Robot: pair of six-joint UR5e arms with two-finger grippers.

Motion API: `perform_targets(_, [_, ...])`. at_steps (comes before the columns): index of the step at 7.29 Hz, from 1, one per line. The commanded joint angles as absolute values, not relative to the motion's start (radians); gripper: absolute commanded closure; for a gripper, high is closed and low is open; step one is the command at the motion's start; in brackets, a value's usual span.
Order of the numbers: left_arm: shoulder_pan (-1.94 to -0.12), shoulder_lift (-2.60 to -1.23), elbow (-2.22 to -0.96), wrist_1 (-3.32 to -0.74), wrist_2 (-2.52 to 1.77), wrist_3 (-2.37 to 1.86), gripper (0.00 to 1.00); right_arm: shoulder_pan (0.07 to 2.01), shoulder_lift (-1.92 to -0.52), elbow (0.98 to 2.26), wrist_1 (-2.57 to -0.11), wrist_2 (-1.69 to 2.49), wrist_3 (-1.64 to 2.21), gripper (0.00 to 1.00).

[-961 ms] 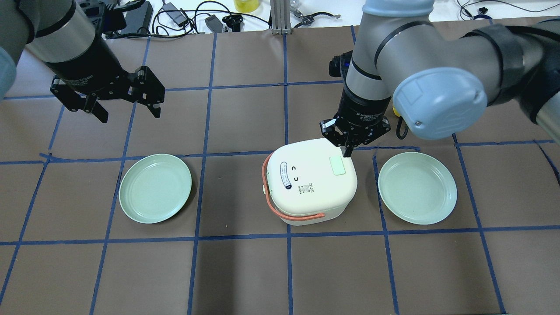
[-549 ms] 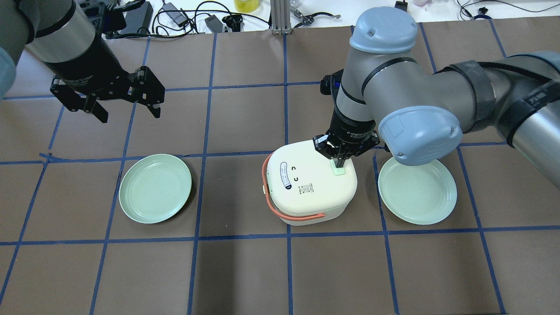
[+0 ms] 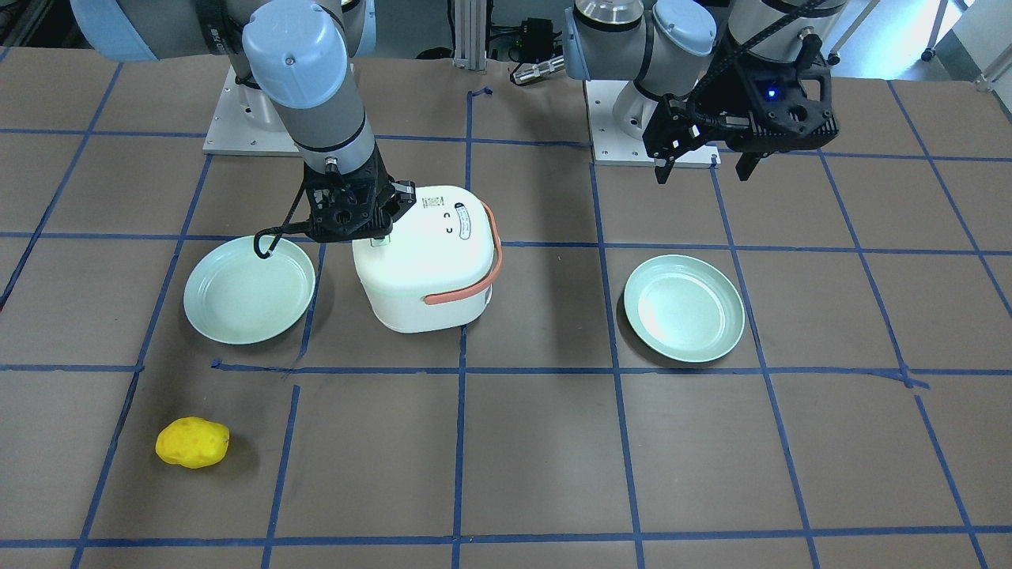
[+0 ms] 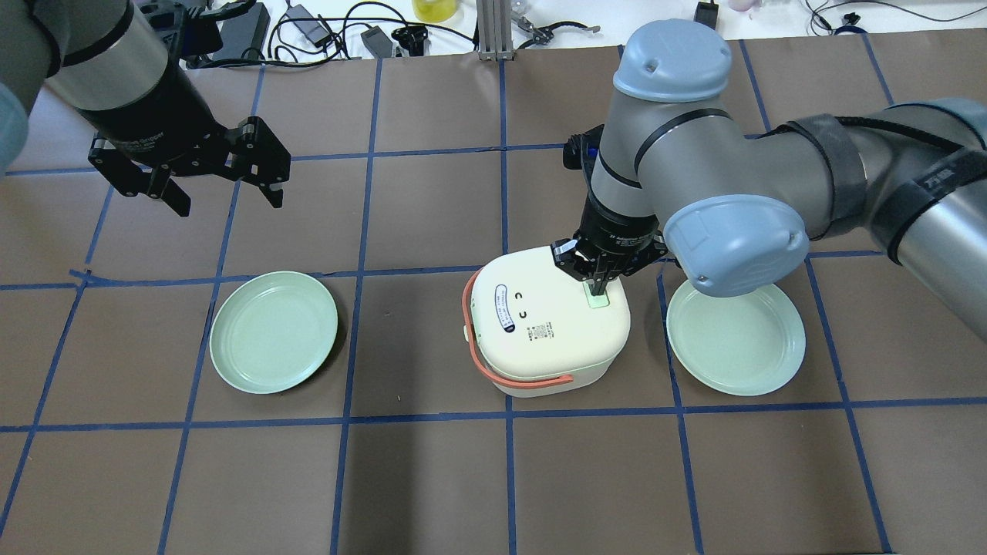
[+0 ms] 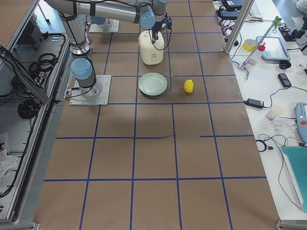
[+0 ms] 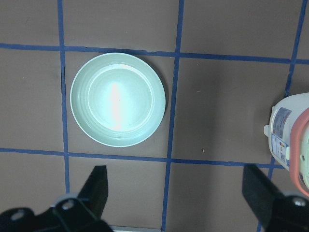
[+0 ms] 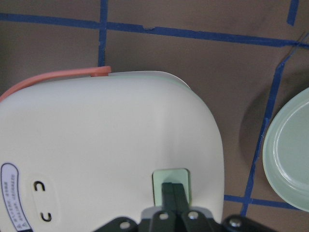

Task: Press rice cooker button

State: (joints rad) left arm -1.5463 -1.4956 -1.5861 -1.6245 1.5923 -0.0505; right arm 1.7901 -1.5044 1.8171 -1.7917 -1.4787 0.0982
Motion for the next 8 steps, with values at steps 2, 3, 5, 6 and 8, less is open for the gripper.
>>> perform_targets(2, [-1.546,-1.496,-1.586,-1.624,1.592,-0.051,0.0,1.79,-1.505,1.819,-1.792,-1.48,0.097,0.95])
perform_targets(3, [-1.546,-1.496,-1.586,-1.624,1.592,-0.049,0.0,1.793,-1.503,1.818,-1.792,-1.48,0.097,0.94])
perform_targets(5, [-1.546,-1.496,-1.586,-1.624,1.592,-0.049,0.0,1.79,-1.509,1.793,-1.793,-1.483,0.116,0.43])
perform_targets(6, [-1.546,-1.496,-1.586,-1.624,1.592,-0.051,0.0,1.787,-1.514,1.772,-1.79,-1.486,0.117,0.08])
perform_targets(8, [-1.546,-1.496,-1.586,-1.624,1.592,-0.049,0.0,1.764,-1.513,1.637,-1.723,-1.549,0.112,0.0])
